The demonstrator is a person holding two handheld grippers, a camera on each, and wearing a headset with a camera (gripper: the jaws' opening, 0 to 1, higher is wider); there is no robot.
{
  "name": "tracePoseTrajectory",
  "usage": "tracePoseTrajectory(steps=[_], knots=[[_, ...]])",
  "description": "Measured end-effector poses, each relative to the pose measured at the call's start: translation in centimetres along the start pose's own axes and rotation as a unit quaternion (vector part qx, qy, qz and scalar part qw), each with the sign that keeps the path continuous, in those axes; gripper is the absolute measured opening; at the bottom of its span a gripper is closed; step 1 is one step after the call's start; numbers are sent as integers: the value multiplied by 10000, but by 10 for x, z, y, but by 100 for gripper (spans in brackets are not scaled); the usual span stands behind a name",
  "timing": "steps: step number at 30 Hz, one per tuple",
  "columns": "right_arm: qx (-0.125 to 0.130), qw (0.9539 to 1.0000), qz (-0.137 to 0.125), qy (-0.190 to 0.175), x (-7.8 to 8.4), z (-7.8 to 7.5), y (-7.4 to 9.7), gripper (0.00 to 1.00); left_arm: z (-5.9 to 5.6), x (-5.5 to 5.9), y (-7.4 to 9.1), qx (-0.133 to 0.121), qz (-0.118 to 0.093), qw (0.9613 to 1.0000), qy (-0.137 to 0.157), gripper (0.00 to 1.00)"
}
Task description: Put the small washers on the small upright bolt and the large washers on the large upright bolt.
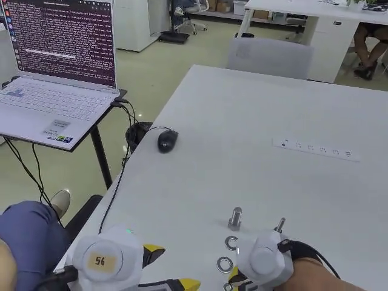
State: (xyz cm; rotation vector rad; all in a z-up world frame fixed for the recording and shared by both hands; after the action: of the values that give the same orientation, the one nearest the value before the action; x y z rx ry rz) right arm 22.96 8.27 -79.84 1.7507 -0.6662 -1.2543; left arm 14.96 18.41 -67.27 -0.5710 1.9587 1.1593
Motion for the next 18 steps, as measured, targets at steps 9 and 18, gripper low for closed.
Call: tracePoseTrajectory(steps=[9,18], knots=[[64,9999,85,-39,-3,-3,-2,11,-4,-1,-3,49,11,10000,-15,52],[6,10000,-51,-56,-15,1,-9,20,0,1,0,-8,-2,10000,24,52]])
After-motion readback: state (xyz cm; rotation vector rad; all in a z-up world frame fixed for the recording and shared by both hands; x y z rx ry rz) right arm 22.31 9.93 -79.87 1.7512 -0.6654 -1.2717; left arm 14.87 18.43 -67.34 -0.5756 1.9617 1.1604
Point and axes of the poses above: the centre of the closed fingertips' face, and the gripper's own axes: y roughly backward along the fingers, z roughly to its left, x roughly out of its underside, the point moved 3 cm from there along y, roughly backward along the fingers, and after that the axes turned 8 degrees about x, right-handed, at the moved point
